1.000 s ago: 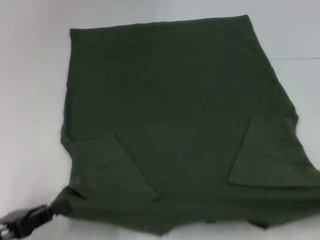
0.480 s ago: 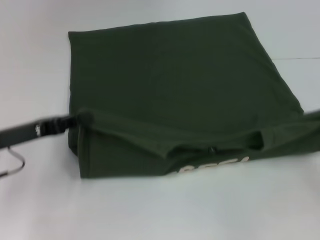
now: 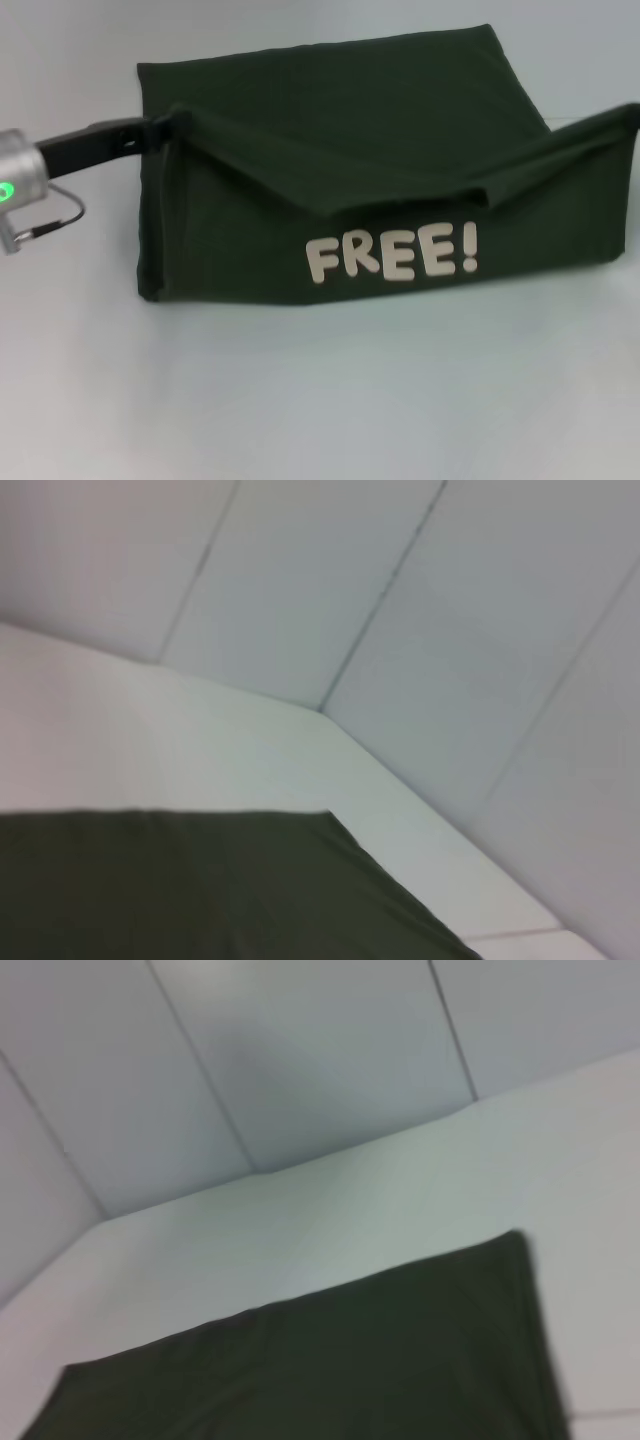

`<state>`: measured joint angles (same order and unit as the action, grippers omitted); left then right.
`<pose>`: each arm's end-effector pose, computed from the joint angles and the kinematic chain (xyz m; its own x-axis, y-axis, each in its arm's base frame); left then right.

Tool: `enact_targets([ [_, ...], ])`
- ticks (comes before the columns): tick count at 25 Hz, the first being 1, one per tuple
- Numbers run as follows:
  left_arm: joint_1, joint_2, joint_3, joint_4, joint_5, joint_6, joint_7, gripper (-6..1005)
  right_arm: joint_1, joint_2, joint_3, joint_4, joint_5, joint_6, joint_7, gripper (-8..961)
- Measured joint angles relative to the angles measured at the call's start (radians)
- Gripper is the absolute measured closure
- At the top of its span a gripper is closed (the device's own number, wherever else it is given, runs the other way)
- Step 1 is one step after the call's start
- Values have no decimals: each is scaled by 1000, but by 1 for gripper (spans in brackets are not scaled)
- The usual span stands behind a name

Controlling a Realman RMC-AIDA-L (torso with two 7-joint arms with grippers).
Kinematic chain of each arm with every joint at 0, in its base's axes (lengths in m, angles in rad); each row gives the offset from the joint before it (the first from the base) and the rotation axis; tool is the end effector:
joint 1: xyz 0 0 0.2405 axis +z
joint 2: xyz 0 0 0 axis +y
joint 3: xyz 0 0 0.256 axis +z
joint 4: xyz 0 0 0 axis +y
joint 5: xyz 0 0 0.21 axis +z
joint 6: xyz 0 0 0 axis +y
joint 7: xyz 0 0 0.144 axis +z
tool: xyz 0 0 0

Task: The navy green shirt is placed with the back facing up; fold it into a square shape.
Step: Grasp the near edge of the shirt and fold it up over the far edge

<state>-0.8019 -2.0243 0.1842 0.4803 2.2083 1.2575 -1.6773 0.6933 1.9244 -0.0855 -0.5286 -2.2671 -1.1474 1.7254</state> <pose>-0.2482 0.4241 0.0348 0.4817 0.5051 0.7161 0.8201 -0.5478 -0.1653 0.3299 0.4116 0.1075 0.4288 -0.4862 -0.7614 -0.9017 -0.2819 -0.3278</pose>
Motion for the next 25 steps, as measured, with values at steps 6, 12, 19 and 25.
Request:
enact_targets([
  [6, -51, -8, 1, -77, -66, -157, 117, 932, 62, 10, -128, 69, 113, 221, -56, 888],
  [12, -68, -27, 1, -134, -140, -269, 249, 932, 88, 42, -211, 111, 204, 379, -122, 887],
  [19, -61, -105, -4, -198, -298, -445, 573, 925, 95, 96, -214, 188, 394, 529, -377, 887],
  [25, -51, -130, -6, -211, -352, -477, 673, 886, 93, 110, -215, 232, 486, 557, -499, 887],
])
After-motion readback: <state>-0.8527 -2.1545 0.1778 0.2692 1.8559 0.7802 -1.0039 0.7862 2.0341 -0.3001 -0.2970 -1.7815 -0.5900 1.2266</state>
